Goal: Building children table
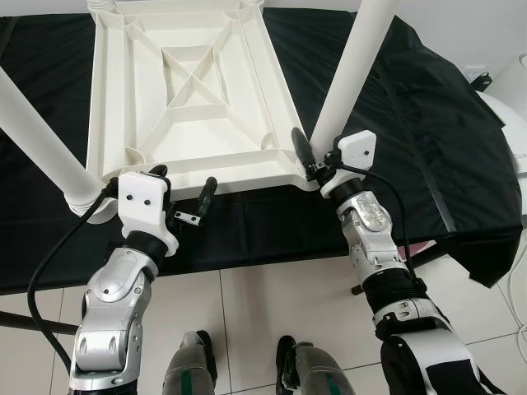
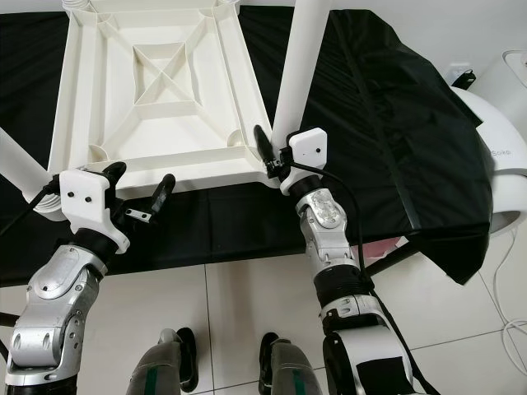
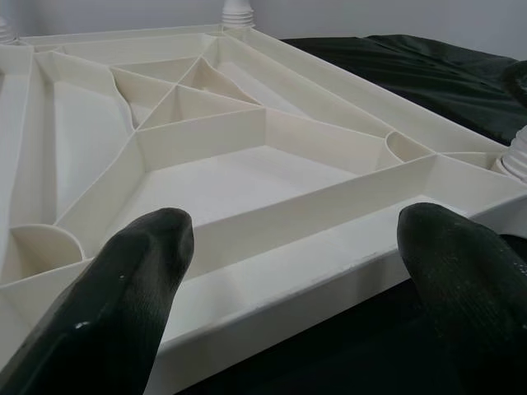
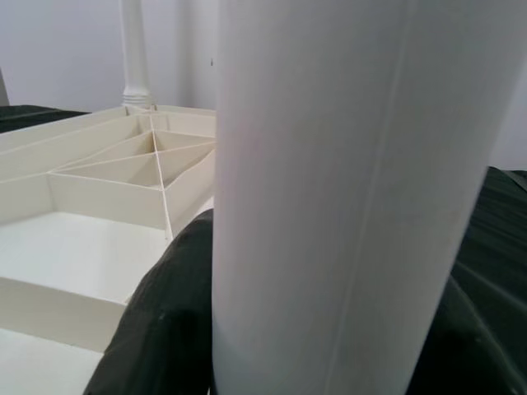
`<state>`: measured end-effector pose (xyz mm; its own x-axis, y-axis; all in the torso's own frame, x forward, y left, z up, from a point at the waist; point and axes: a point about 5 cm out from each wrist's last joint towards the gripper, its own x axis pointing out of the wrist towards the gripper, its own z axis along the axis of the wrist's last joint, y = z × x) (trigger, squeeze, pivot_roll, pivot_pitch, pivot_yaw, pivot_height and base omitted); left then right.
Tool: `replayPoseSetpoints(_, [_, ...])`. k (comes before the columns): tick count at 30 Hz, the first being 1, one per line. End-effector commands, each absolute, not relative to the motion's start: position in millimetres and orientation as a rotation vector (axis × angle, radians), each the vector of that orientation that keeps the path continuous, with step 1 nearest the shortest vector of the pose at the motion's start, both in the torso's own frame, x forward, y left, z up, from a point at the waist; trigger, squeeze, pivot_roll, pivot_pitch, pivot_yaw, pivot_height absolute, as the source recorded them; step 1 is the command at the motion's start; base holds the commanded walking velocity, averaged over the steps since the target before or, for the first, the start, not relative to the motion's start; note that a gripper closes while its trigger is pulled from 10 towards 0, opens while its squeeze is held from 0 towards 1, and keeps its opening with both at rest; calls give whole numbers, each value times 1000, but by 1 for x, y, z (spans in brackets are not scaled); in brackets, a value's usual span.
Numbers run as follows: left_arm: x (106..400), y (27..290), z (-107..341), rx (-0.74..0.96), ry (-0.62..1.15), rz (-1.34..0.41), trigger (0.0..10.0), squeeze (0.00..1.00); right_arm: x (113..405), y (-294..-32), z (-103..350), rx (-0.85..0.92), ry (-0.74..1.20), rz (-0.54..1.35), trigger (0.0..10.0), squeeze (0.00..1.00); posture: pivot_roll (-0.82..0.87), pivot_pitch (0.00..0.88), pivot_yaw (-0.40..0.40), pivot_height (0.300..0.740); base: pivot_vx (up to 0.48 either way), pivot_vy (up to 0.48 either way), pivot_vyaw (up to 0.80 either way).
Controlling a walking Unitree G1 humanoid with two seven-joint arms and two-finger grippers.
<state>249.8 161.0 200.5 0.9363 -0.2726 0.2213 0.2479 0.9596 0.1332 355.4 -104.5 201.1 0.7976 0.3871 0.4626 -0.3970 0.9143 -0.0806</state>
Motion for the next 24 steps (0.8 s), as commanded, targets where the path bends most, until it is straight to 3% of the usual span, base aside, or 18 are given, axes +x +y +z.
replayPoseSetpoints(1, [247, 164, 203, 100, -246, -198, 10000, 0, 353, -104, 191, 24, -451, 427, 0, 0, 69, 239, -68, 740, 0, 0, 0])
replayPoseSetpoints(7, [247, 163, 203, 102, -247, -200, 10000, 0, 355, -111, 192, 26, -454, 386, 0, 0, 68, 240, -68, 740, 0, 0, 0])
replayPoseSetpoints(8, [247, 163, 203, 102, -247, -200, 10000, 0, 355, -113, 192, 29, -452, 371, 588, 0, 68, 240, -68, 740, 0, 0, 0])
replayPoseSetpoints(10, [246, 163, 203, 102, -246, -200, 10000, 0, 356, -114, 192, 31, -450, 361, 588, 0, 68, 240, -68, 740, 0, 0, 0])
replayPoseSetpoints(11, [246, 163, 203, 102, -246, -200, 10000, 0, 356, -116, 192, 23, -447, 348, 4863, 0, 68, 240, -68, 740, 0, 0, 0])
replayPoseSetpoints(12, [246, 163, 203, 101, -245, -200, 10000, 0, 358, -121, 192, 18, -438, 309, 10000, 0, 68, 240, -68, 740, 0, 0, 0])
replayPoseSetpoints(24, [245, 161, 203, 96, -245, -210, 10000, 0, 366, -153, 190, -39, -387, 101, 10000, 0, 68, 235, -67, 740, 0, 0, 0])
